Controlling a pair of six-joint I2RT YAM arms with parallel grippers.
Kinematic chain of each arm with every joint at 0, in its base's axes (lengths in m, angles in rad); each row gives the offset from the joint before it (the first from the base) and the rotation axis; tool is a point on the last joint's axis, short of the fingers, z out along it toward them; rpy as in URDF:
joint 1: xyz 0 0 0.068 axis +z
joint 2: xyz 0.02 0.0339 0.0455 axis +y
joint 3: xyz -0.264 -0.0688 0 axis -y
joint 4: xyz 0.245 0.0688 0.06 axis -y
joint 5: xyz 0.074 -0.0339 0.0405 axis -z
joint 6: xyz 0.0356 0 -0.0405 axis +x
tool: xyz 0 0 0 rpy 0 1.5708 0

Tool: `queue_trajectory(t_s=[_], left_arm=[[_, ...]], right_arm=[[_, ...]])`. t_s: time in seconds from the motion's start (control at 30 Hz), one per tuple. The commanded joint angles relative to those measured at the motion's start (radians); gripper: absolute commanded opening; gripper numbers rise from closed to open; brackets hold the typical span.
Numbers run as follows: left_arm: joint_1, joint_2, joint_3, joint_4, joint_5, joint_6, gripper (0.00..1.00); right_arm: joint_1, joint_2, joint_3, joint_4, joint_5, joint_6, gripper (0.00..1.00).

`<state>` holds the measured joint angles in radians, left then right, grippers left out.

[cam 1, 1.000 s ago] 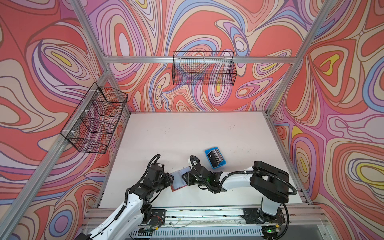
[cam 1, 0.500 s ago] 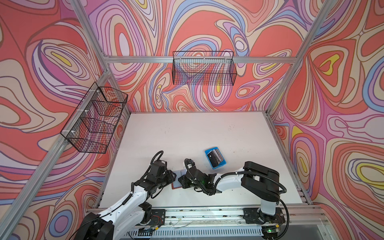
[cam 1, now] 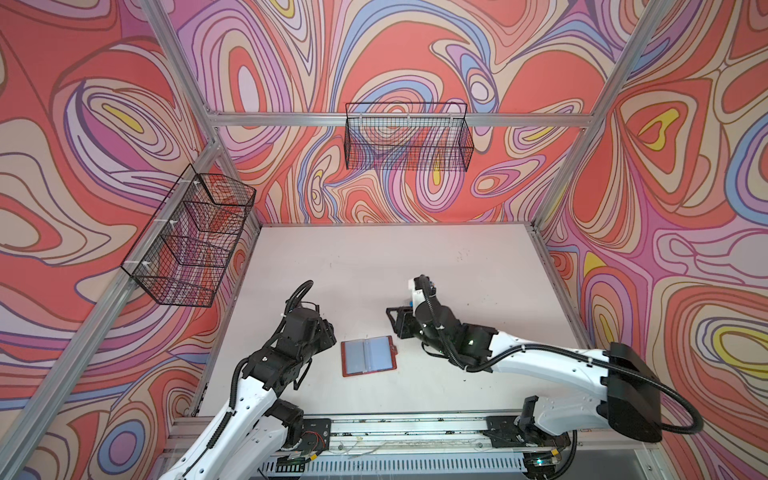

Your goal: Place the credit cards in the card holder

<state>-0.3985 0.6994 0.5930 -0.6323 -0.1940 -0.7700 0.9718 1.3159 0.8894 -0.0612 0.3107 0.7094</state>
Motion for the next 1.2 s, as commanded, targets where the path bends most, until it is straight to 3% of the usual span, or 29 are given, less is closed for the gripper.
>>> queue_trajectory(t_s=[0.0, 0.07, 0.17, 0.4, 0.57, 0.8, 0.93, 1.17], left_arm=[[0.001, 0.003, -0.042, -0.101, -0.197, 0.02, 0.59], [0.001, 0.034, -0.054, -0.057, -0.163, 0.031, 0.57], [0.001, 0.098, -0.03, -0.062, -0.093, 0.064, 0.52], [0.002, 0.123, -0.038, -0.048, -0.093, 0.049, 0.5], [0.001, 0.08, -0.056, -0.037, -0.078, 0.051, 0.5], [0.001, 0.067, -0.062, -0.031, -0.074, 0.054, 0.49], [0.001, 0.078, -0.059, -0.03, -0.068, 0.057, 0.49], [0.001, 0.094, -0.055, -0.03, -0.067, 0.058, 0.48]], right_arm=[[-0.121, -0.032, 0.011, -0.258, 0.086, -0.133, 0.54], [-0.197, -0.032, 0.019, -0.303, 0.058, -0.188, 0.62], [-0.256, 0.017, 0.038, -0.336, 0.002, -0.252, 0.63], [-0.3, 0.23, 0.116, -0.401, -0.029, -0.303, 0.76], [-0.316, 0.333, 0.154, -0.395, -0.112, -0.33, 0.79], [-0.317, 0.408, 0.187, -0.419, -0.09, -0.336, 0.79], [-0.317, 0.439, 0.204, -0.43, -0.099, -0.331, 0.67], [-0.315, 0.44, 0.206, -0.454, -0.062, -0.306, 0.61]])
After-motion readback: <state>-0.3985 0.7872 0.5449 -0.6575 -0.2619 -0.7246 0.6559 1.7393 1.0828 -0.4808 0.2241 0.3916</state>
